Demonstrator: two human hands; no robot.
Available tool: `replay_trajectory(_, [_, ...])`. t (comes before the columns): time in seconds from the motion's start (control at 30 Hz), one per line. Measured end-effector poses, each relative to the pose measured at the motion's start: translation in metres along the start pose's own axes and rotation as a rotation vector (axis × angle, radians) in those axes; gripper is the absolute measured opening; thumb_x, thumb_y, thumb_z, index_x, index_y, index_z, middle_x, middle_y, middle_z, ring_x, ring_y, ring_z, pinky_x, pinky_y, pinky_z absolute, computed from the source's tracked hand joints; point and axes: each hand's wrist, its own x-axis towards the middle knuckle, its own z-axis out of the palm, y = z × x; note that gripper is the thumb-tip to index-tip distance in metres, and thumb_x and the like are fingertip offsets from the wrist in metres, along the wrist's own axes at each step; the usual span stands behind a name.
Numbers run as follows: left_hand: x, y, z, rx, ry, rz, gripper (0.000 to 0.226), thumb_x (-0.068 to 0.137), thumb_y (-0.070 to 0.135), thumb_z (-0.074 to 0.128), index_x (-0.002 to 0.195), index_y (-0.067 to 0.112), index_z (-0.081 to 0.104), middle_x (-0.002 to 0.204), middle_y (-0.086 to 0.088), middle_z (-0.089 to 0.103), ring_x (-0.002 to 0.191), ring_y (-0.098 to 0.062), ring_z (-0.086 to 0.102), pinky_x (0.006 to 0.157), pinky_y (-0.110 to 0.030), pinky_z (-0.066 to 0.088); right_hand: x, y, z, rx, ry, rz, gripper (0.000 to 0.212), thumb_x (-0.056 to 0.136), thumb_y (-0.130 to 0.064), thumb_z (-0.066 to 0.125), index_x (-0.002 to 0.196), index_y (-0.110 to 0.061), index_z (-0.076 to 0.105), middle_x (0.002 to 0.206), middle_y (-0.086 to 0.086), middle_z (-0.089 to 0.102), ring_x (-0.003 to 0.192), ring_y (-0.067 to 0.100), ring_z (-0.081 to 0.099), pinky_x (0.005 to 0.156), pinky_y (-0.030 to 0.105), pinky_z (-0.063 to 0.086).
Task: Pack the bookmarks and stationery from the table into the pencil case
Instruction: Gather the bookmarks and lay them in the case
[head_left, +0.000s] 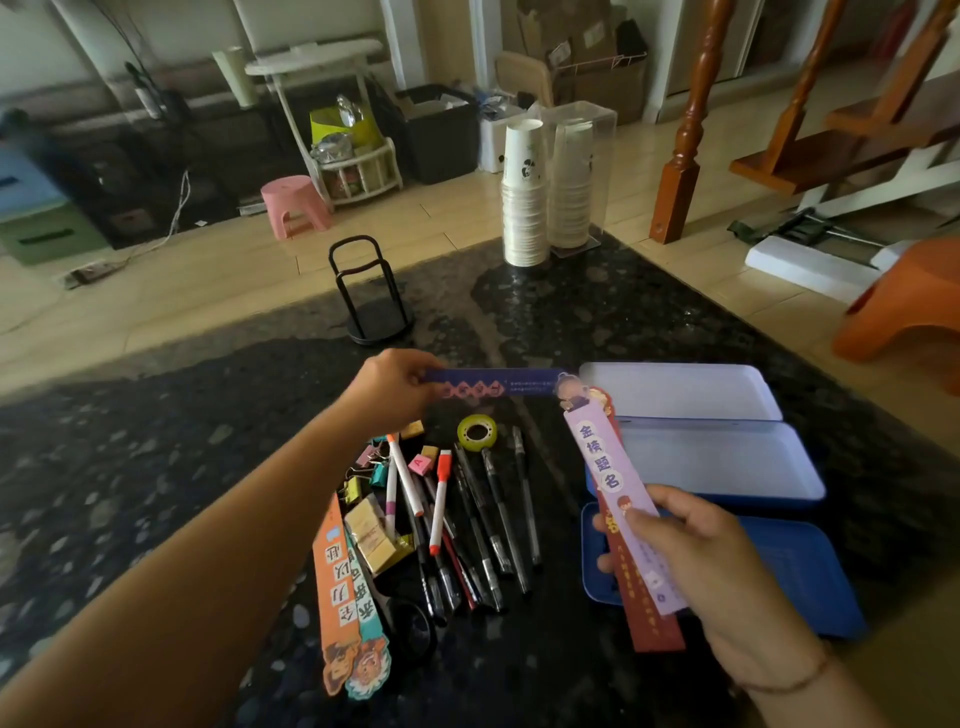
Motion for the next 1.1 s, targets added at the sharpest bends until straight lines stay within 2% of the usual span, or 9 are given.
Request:
replay_trajectory(0.13, [-0.041,0.001,-0.063,-0.271,-0.337,0.109,0.032,0.093,0.013,0.056,0.111,0.038,0.066,0.087,-0.003,0.064,0.071,-0.009,0.057,0.064,-0.021,0.049,0.001,-0.001,-0.011,0.016,0.117,0.012,0.014,0.093,-0.017,0.059,0.099,-0.021,0.071,0.080,0.007,0.075,0.076,0.030,0.072,0.061,0.035,0.054])
replay_trajectory(0.3, [-0.071,0.024,-0.056,-0.261,-0.649,0.186,0.056,0.083,0.017,0.071,0.131,0.034,0.046,0.099,0.000,0.072,0.087,-0.013,0.069,0.073,-0.026,0.056,-0.007,-0.006,0.015,0.197,-0.017,0.174,0.013,0.087,-0.006,0.061,0.086,-0.012,0.072,0.071,0.004,0.075,0.059,0.016,0.069,0.055,0.028,0.053])
replay_trajectory(0.37, [-0.074,0.029,-0.038,-0.257,-0.606,0.174,0.061,0.080,0.016,0.074,0.130,0.033,0.044,0.101,-0.001,0.072,0.090,-0.012,0.071,0.071,-0.023,0.056,-0.012,-0.003,0.029,0.225,-0.146,0.225,0.013,0.087,-0.013,0.063,0.094,-0.008,0.072,0.084,0.013,0.076,0.068,0.021,0.072,0.066,0.034,0.054])
replay_trajectory(0.47, [-0.080,0.025,-0.016,-0.253,-0.430,0.148,0.062,0.078,0.019,0.076,0.128,0.034,0.043,0.099,0.002,0.071,0.088,-0.005,0.070,0.070,-0.021,0.057,-0.023,-0.001,0.044,0.130,-0.414,0.263,0.028,0.083,-0.029,0.065,0.104,-0.012,0.070,0.091,0.016,0.074,0.075,0.027,0.072,0.064,0.033,0.054])
replay_trajectory(0.53, [-0.086,0.021,-0.010,-0.294,-0.350,0.137,0.059,0.079,0.024,0.076,0.127,0.032,0.043,0.092,0.004,0.074,0.083,-0.005,0.071,0.067,-0.021,0.057,-0.026,-0.002,0.050,-0.015,-0.493,0.219,0.029,0.079,-0.024,0.068,0.107,-0.016,0.068,0.093,0.011,0.076,0.082,0.026,0.073,0.064,0.029,0.055])
replay_trajectory(0.67, [-0.103,-0.001,-0.013,-0.333,-0.125,0.126,0.037,0.089,0.034,0.063,0.123,0.029,0.049,0.085,0.003,0.072,0.074,-0.011,0.069,0.065,-0.034,0.059,-0.026,0.002,0.058,-0.103,-0.331,0.091,0.020,0.086,-0.008,0.063,0.104,-0.017,0.066,0.087,0.004,0.077,0.078,0.021,0.074,0.059,0.027,0.058])
replay_trajectory(0.73, [-0.118,-0.021,-0.018,-0.110,-0.014,0.281,0.031,0.088,0.021,0.064,0.117,0.027,0.055,0.092,0.009,0.067,0.083,-0.009,0.065,0.074,-0.038,0.056,-0.024,0.003,0.059,-0.111,-0.266,0.060,0.018,0.085,-0.007,0.064,0.101,-0.015,0.067,0.084,0.005,0.077,0.074,0.022,0.074,0.059,0.028,0.059])
replay_trajectory(0.87, [-0.149,-0.065,-0.019,0.458,-0.174,0.699,0.028,0.086,0.019,0.066,0.112,0.028,0.065,0.124,0.005,0.055,0.118,-0.014,0.048,0.094,-0.038,0.045,-0.020,0.012,0.060,-0.114,-0.221,0.055,0.016,0.083,-0.013,0.067,0.099,-0.017,0.068,0.084,0.006,0.077,0.073,0.023,0.074,0.067,0.036,0.056])
replay_trajectory(1.1, [-0.166,-0.081,-0.007,0.549,-0.243,0.692,0.034,0.090,0.049,0.050,0.120,0.035,0.059,0.132,0.006,0.048,0.124,-0.017,0.037,0.099,-0.039,0.039,-0.021,0.015,0.068,-0.125,-0.223,0.043,0.013,0.085,-0.014,0.066,0.097,-0.019,0.068,0.083,0.001,0.077,0.071,0.016,0.073,0.062,0.030,0.055])
